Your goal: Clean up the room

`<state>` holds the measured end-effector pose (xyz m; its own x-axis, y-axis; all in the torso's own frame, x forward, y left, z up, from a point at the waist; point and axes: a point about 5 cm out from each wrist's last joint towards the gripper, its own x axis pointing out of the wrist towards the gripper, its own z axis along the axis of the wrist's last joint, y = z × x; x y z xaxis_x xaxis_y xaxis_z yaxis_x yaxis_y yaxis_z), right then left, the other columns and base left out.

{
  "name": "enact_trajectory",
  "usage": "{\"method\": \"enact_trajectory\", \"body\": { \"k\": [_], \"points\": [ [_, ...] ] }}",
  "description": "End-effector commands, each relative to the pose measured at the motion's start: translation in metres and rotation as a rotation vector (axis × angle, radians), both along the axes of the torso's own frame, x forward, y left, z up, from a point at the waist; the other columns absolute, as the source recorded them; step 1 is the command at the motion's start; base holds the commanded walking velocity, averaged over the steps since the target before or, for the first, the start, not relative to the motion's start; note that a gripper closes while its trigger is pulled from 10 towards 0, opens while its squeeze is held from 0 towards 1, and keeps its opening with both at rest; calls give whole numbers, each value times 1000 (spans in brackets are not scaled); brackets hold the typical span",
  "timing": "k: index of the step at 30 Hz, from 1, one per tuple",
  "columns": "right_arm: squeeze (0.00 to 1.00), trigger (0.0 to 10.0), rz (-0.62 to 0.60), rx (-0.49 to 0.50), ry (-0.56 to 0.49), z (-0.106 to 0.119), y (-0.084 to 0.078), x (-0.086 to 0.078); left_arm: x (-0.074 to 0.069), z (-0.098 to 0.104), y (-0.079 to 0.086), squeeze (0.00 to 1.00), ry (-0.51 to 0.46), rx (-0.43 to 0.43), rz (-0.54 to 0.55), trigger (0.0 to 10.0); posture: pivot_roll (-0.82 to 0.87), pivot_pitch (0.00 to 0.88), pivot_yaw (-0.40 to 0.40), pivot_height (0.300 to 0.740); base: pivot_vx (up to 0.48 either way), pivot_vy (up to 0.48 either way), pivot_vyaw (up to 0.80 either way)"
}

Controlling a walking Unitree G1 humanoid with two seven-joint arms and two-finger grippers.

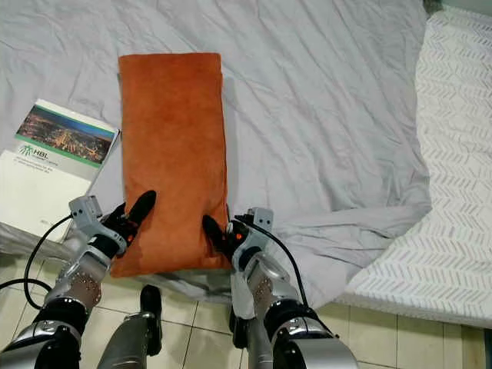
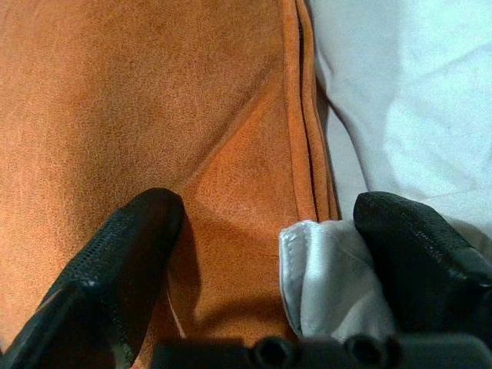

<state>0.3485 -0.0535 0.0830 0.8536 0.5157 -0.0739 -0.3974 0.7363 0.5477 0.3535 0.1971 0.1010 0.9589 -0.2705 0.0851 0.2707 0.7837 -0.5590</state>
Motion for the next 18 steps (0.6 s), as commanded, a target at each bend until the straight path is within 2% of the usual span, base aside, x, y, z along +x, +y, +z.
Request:
{"method": "enact_trajectory", "body": {
  "k": [1, 2, 4, 5, 10, 12, 14, 18],
  "points": [
    [0, 10000, 194, 85, 74, -6, 64, -26, -23, -48, -26, 0, 207, -34, -120, 10000, 8, 675, -153, 740, 0, 0, 0],
    [0, 10000, 203, 96, 130, -14, 67, -32, -26, -52, -26, 0, 225, -34, -124, 10000, 11, 676, -154, 740, 0, 0, 0],
    [0, 10000, 206, 112, 166, -18, 69, -36, -28, -54, -26, 0, 236, -35, -130, 10000, 13, 677, -154, 740, 0, 0, 0],
    [0, 0, 197, 115, 204, -24, 70, -39, -30, -58, -27, 0, 256, -25, -137, 0, 17, 679, -155, 740, 0, 0, 0],
    [0, 0, 165, 132, 275, -35, 69, -46, -36, -67, -31, 0, 308, 18, -143, 0, 25, 679, -154, 740, 0, 0, 0],
    [0, 0, 157, 127, 280, -37, 67, -47, -39, -72, -27, 0, 339, 51, -109, 0, 24, 676, -157, 740, 0, 0, 0],
    [0, 0, 153, 119, 278, -37, 65, -46, -39, -73, -26, 0, 341, 63, -107, 0, 23, 675, -159, 740, 0, 0, 0],
    [0, 0, 111, 123, 277, -38, 54, -41, -40, -74, -22, 0, 337, 146, -92, 0, 19, 662, -164, 740, 0, 0, 0]
  ]
}}
